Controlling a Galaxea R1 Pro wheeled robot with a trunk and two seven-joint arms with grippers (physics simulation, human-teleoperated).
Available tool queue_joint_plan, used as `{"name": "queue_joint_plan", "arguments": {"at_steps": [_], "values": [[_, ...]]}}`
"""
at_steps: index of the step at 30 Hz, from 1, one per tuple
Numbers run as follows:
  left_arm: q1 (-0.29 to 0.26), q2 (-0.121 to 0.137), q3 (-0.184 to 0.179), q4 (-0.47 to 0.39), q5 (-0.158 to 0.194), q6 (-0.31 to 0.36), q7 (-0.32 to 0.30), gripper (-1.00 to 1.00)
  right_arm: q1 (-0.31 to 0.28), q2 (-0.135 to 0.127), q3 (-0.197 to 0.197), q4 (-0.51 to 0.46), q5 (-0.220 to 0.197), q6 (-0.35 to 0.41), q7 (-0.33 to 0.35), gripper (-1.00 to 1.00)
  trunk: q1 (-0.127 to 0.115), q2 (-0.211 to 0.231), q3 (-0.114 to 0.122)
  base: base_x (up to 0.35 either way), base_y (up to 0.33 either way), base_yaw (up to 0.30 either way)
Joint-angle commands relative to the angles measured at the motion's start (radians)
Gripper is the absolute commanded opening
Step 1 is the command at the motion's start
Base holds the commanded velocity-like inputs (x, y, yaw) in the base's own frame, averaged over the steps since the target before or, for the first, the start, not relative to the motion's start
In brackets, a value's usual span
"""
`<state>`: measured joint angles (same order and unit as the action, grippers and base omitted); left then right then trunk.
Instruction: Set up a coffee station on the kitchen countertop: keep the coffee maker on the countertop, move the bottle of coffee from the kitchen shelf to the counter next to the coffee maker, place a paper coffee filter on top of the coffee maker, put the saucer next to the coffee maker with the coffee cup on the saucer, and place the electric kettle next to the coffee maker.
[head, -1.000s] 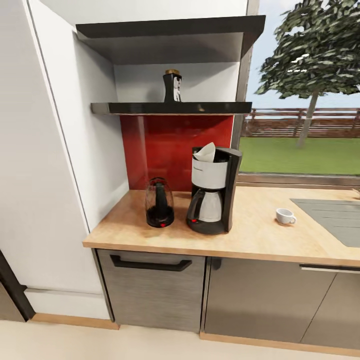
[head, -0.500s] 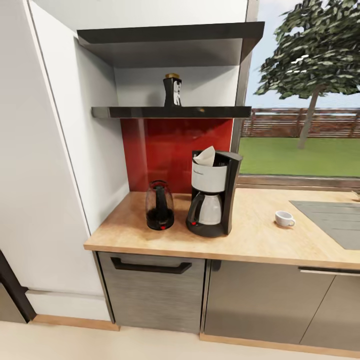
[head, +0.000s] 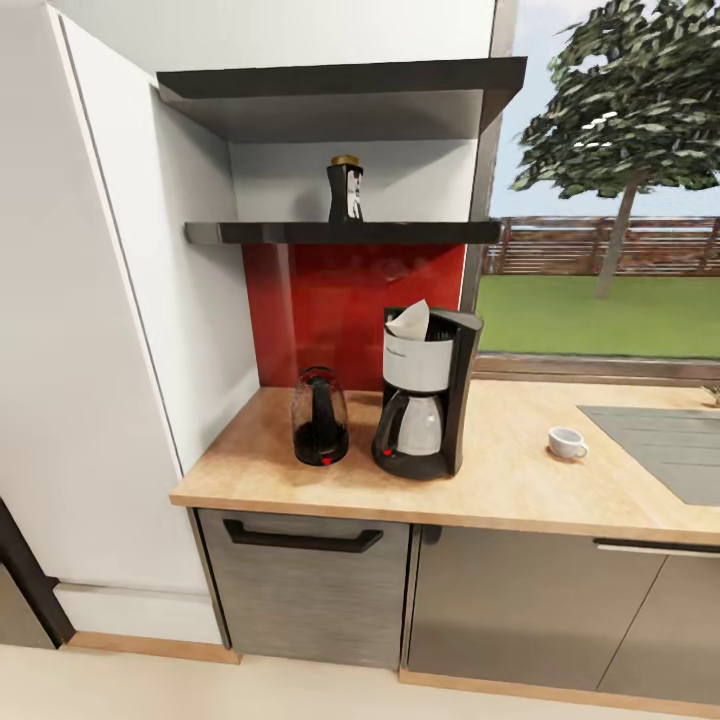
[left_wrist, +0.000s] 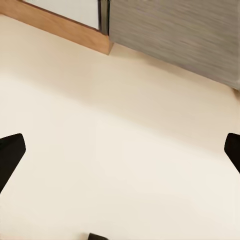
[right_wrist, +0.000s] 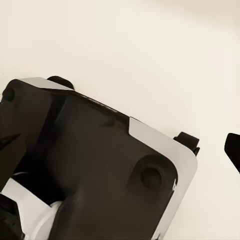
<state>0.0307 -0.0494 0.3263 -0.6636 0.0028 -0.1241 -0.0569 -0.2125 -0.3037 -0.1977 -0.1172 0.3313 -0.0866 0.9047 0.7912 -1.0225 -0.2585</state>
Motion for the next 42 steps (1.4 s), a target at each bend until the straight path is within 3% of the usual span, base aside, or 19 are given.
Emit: {"name": "queue_joint_plan", "arguments": {"at_steps": [1,16,19,20,21,22,23,26,27,29,30,32,37,42], "values": [[0.000,-0.001,0.005,-0.001,0.000,-0.001,-0.006,1.00,-0.001,0.000,-0.006,0.001,0.011,-0.009,0.002,1.00,-0.004,0.006,0.002,0.000,0.000,0.000],[0.000,-0.001,0.005,-0.001,0.000,0.000,-0.006,1.00,0.000,-0.003,-0.009,0.002,0.007,-0.008,-0.005,1.00,-0.061,0.111,0.049,0.000,0.000,0.000],[0.000,-0.001,0.006,-0.001,0.000,0.000,-0.006,1.00,0.000,-0.004,-0.015,0.011,-0.008,-0.009,-0.045,1.00,-0.073,0.132,0.059,0.000,0.000,0.000],[0.000,-0.001,0.006,-0.001,0.001,0.000,-0.006,1.00,0.001,-0.009,-0.038,0.027,-0.047,-0.010,-0.107,1.00,-0.077,0.139,0.062,0.000,0.000,0.000],[0.000,-0.001,0.006,-0.001,0.000,-0.001,-0.006,1.00,0.001,-0.029,-0.075,0.045,-0.146,-0.012,-0.199,1.00,-0.081,0.146,0.065,0.000,0.000,0.000],[0.000,-0.001,0.007,-0.002,0.000,-0.001,-0.006,1.00,0.002,-0.041,-0.082,0.049,-0.177,-0.013,-0.218,1.00,-0.084,0.153,0.068,0.000,0.000,0.000],[0.000,0.000,0.007,-0.002,0.000,-0.001,-0.006,1.00,0.002,-0.047,-0.084,0.051,-0.189,-0.013,-0.224,1.00,-0.088,0.160,0.071,0.000,0.000,0.000],[0.000,0.000,0.007,-0.002,0.001,-0.001,-0.006,1.00,0.039,-0.088,-0.092,0.065,-0.257,-0.110,-0.239,1.00,-0.100,0.181,0.081,0.000,0.000,0.000],[0.000,0.000,0.007,-0.002,0.001,-0.002,-0.006,1.00,0.055,-0.102,-0.094,0.073,-0.299,-0.157,-0.241,1.00,-0.104,0.188,0.084,0.000,0.000,0.000],[0.000,0.000,0.007,-0.002,0.001,-0.002,-0.006,1.00,0.068,-0.111,-0.096,0.081,-0.339,-0.188,-0.242,1.00,-0.111,0.202,0.090,0.000,0.000,0.000],[0.000,0.000,0.007,-0.001,0.001,-0.002,-0.006,1.00,0.088,-0.120,-0.097,0.090,-0.390,-0.217,-0.243,1.00,-0.115,0.209,0.093,0.000,0.000,0.000],[0.000,0.000,0.007,-0.002,0.001,-0.002,-0.006,1.00,0.119,-0.128,-0.098,0.096,-0.444,-0.245,-0.245,1.00,-0.123,0.223,0.099,0.000,0.000,0.000],[0.000,0.000,0.006,-0.002,0.001,-0.002,-0.006,1.00,0.136,-0.131,-0.098,0.098,-0.485,-0.303,-0.246,1.00,-0.142,0.258,0.115,0.000,0.000,0.000],[0.000,0.000,0.006,-0.002,0.002,-0.002,-0.006,1.00,0.139,-0.132,-0.098,0.099,-0.490,-0.312,-0.246,1.00,-0.150,0.272,0.121,0.000,0.000,0.000]]}}
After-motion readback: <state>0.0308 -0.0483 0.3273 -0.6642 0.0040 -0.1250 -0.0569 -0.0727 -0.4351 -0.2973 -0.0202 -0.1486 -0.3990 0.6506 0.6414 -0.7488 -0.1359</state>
